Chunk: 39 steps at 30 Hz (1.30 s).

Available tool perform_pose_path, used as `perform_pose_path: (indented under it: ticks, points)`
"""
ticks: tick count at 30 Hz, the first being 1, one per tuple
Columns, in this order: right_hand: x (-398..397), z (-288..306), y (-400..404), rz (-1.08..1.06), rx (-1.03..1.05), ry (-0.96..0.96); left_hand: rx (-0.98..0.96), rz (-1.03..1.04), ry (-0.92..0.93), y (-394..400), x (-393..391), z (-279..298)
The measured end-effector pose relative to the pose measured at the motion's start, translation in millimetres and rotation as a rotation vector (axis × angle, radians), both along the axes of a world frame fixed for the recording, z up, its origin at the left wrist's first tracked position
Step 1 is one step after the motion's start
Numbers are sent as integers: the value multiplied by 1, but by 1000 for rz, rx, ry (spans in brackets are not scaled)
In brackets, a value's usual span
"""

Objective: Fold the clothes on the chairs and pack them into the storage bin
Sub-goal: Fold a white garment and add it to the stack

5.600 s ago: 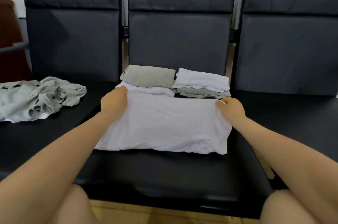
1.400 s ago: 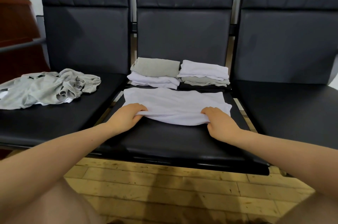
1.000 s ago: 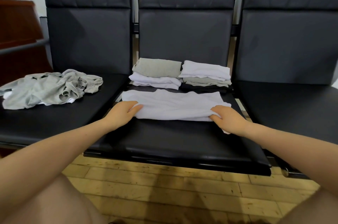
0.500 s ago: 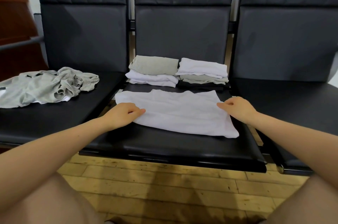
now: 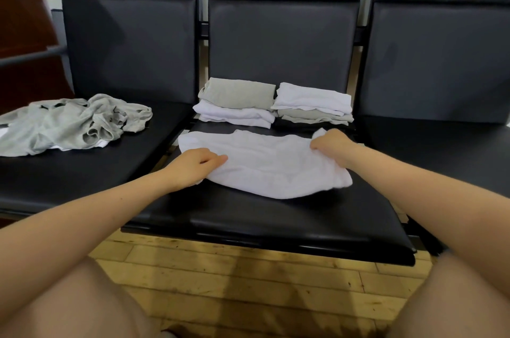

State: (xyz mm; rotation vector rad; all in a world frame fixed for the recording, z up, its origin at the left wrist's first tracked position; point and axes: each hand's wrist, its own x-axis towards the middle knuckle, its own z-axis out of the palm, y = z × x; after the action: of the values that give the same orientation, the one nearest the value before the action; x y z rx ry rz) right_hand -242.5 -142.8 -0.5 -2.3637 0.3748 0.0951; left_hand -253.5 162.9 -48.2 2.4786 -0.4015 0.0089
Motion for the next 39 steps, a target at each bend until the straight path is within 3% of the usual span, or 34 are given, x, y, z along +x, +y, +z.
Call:
perform_pose_path:
  ticks: [2,4,7,10,14,17,19,22,24,27,30,35,39]
  points:
    - [6,13,19,73,-153,-8,-76,41,14,0,-1,3]
    - [8,20,39,157,-149,-37,-134,71,34,3,2,4]
    - [7,15,65,320,118,-35,-179,127,47,5,4,5]
    - [5,8,86,466,377,126,-177,157,26,3,8,6]
    - [15,8,82,338,549,45,-146,167,16,-4,15,4]
    - [23,-9,62,107,299,-26,-107,190,17,-11,18,2]
    - [21,-22,52,110,95,63,-96,204,12,-16,21,-1]
    - [13,-31,51,200,-51,121,-100,228,56,-23,22,-5]
    - [11,-33,59,236,18,135,-39,224,69,-26,22,-7]
    - [11,-36,63,213,293,164,17,194,63,-33,23,-4]
    - [11,-27,49,146,467,64,-26,154,71,-42,25,-1]
    - [22,-6,18,34,341,-51,-38,120,1,-49,25,-2]
    - [24,11,10,70,221,-111,-150,148,79,-42,24,-6]
